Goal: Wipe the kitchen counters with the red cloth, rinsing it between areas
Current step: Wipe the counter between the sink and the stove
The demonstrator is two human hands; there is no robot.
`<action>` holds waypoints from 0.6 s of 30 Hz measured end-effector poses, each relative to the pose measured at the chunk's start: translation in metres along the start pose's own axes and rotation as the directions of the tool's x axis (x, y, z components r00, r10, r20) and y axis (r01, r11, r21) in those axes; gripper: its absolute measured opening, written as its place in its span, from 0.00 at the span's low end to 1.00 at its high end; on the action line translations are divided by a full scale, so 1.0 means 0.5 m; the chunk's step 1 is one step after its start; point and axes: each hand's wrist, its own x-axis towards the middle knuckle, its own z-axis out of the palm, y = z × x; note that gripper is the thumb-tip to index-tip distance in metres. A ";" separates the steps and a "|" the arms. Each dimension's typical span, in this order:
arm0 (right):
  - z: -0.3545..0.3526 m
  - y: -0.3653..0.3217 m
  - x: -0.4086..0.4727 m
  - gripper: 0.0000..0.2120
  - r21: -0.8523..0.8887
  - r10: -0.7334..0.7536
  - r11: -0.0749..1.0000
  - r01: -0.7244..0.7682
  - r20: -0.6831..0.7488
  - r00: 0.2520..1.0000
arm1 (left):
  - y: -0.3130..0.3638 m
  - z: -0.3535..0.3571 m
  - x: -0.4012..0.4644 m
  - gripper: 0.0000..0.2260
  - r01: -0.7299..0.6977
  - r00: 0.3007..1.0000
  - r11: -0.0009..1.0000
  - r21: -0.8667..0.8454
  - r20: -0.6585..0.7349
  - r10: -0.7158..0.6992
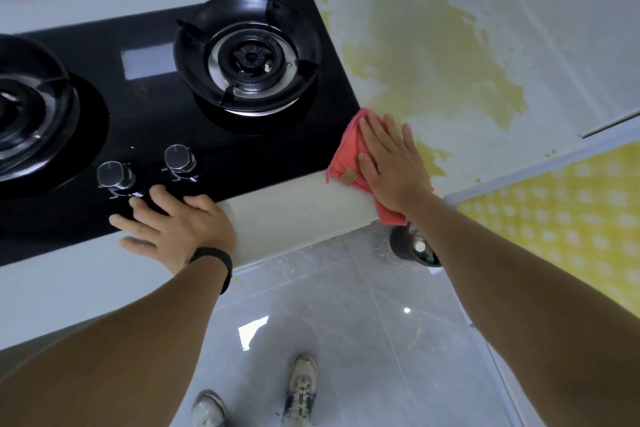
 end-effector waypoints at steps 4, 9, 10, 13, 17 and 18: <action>-0.004 0.059 -0.016 0.31 0.029 0.064 0.998 -0.063 -0.027 0.998 | 0.000 -0.003 -0.004 0.25 -0.001 1.000 1.000 0.000 0.010 0.001; -0.007 0.106 -0.027 0.30 0.103 0.173 0.981 -0.163 -0.089 0.981 | -0.001 -0.003 -0.003 0.24 0.002 1.000 1.000 -0.017 0.012 -0.002; -0.006 0.113 -0.027 0.29 0.124 0.189 0.977 -0.176 -0.108 0.976 | -0.001 -0.002 -0.003 0.24 -0.001 1.000 1.000 -0.019 0.008 0.001; -0.001 0.124 -0.025 0.28 0.178 0.222 0.965 -0.194 -0.154 0.963 | -0.001 0.000 -0.002 0.23 0.002 1.000 1.000 -0.017 0.004 -0.002; 0.004 0.138 -0.021 0.29 0.232 0.327 0.930 -0.287 -0.156 0.932 | 0.001 0.000 -0.003 0.23 0.012 1.000 1.000 -0.018 0.007 -0.011; 0.001 0.139 -0.021 0.29 0.250 0.353 0.918 -0.309 -0.158 0.922 | 0.001 0.000 -0.003 0.23 0.009 1.000 1.000 -0.016 0.004 -0.009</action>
